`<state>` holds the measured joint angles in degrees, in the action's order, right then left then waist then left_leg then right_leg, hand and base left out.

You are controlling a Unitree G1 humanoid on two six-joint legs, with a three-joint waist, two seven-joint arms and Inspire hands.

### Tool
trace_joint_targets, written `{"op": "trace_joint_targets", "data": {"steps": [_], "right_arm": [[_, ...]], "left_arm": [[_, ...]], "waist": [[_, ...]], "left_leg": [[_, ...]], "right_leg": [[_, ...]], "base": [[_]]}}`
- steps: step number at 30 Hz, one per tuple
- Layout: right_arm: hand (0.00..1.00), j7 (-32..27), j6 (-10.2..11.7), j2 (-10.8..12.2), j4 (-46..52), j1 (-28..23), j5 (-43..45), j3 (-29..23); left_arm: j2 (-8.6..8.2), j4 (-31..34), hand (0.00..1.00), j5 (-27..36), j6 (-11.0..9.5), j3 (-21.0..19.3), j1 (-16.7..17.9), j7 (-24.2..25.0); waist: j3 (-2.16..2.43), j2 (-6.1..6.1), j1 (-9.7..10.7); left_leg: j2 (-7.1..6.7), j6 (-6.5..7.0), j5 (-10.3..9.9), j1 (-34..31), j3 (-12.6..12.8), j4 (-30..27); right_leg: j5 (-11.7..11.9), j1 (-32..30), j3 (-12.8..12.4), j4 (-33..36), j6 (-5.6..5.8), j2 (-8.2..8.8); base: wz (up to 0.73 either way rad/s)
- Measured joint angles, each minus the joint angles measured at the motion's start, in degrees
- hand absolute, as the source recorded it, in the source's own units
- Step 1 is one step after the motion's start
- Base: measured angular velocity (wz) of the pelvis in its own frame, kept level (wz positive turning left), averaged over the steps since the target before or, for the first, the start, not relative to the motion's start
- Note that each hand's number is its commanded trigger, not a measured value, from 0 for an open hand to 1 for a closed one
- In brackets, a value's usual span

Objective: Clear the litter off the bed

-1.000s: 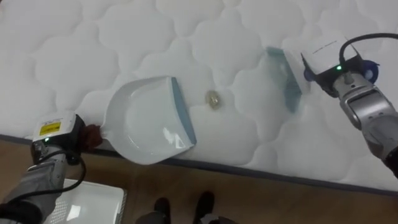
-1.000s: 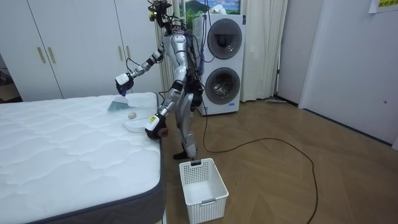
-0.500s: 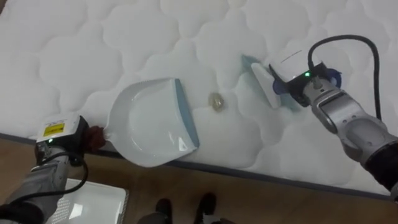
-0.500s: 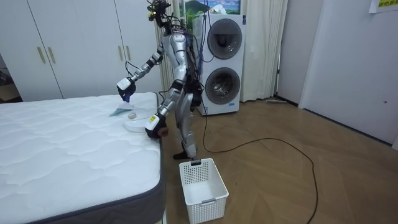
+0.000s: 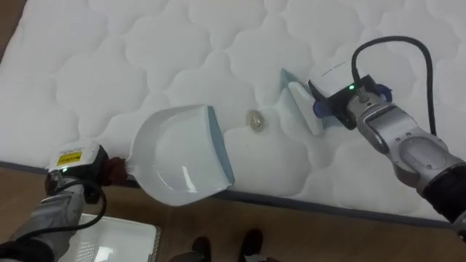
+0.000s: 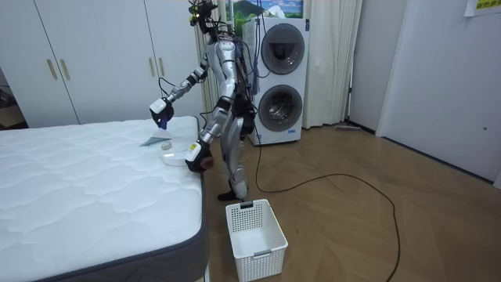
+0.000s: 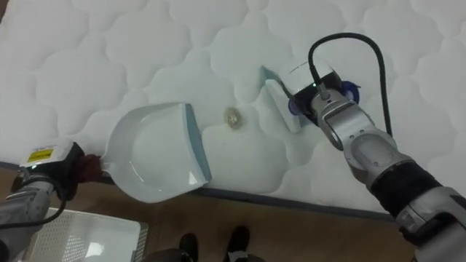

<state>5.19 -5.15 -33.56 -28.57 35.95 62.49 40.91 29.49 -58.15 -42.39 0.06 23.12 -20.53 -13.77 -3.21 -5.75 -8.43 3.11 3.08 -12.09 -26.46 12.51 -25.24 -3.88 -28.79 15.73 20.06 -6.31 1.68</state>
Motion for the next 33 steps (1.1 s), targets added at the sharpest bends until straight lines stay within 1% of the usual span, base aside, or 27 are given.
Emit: {"op": "trace_joint_targets", "data": {"steps": [7, 11, 13, 17, 25, 33], "right_arm": [[1.0, 0.11, 0.0, 0.16, -0.02, -0.02, -0.96, 0.03], [1.0, 1.05, -0.02, 0.51, 0.02, -0.01, -3.78, -0.09], [1.0, 1.7, -0.11, 1.43, 0.06, -0.02, -5.15, -1.21], [1.0, 2.14, -0.18, 1.84, 0.2, -0.03, -9.34, -1.59], [1.0, 4.5, 0.37, 2.25, 3.17, -0.28, -15.63, -1.64], [1.0, 8.47, 0.42, 2.76, 7.88, -1.5, -17.36, -1.64]], "left_arm": [[0.06, -0.22, 1.0, -0.59, -0.11, -0.2, -0.31, 1.04], [0.06, -0.73, 1.0, -0.48, -0.18, -0.2, -0.55, 1.07], [0.06, -1.03, 1.0, -0.5, -0.19, -0.35, -0.55, 1.07], [0.05, -1.93, 1.0, -0.64, -0.39, -0.32, -1.13, 0.99], [0.05, -4.11, 1.0, -0.63, -0.47, -0.29, -1.8, 0.68], [0.05, -4.32, 1.0, -0.45, -0.5, -0.28, -1.8, 0.73]], "waist": [[0.04, -0.07, 0.09], [0.04, -0.07, 0.3], [0.04, -0.07, 0.44], [0.04, -0.07, 0.52], [0.04, -0.05, 1.24], [0.06, -0.04, 1.03]], "left_leg": [[0.0, 0.01, 0.01, 0.25, -0.03, -0.04], [0.0, 0.01, 0.0, 0.21, -0.05, -0.01], [0.03, 0.01, 0.0, 0.19, -0.06, -0.07], [0.04, 0.01, 0.0, 0.19, -0.05, -0.06], [0.06, -0.03, 0.03, 0.22, -0.09, -0.24], [0.01, -0.08, 0.05, 0.19, 0.15, -0.38]], "right_leg": [[-0.01, 0.44, 0.04, -0.28, 0.02, 0.0], [-0.04, 0.44, 0.04, -0.28, 0.05, 0.0], [-0.06, 0.44, 0.03, -0.22, 0.03, -0.01], [-0.09, 0.42, 0.06, -0.13, 0.02, 0.01], [-0.16, 0.4, 0.12, 0.06, -0.08, 0.03], [-0.52, -0.17, -0.22, 1.03, -0.26, 0.17]], "base": [[0.0], [0.0], [0.0], [0.0], [0.0], [0.0]]}}
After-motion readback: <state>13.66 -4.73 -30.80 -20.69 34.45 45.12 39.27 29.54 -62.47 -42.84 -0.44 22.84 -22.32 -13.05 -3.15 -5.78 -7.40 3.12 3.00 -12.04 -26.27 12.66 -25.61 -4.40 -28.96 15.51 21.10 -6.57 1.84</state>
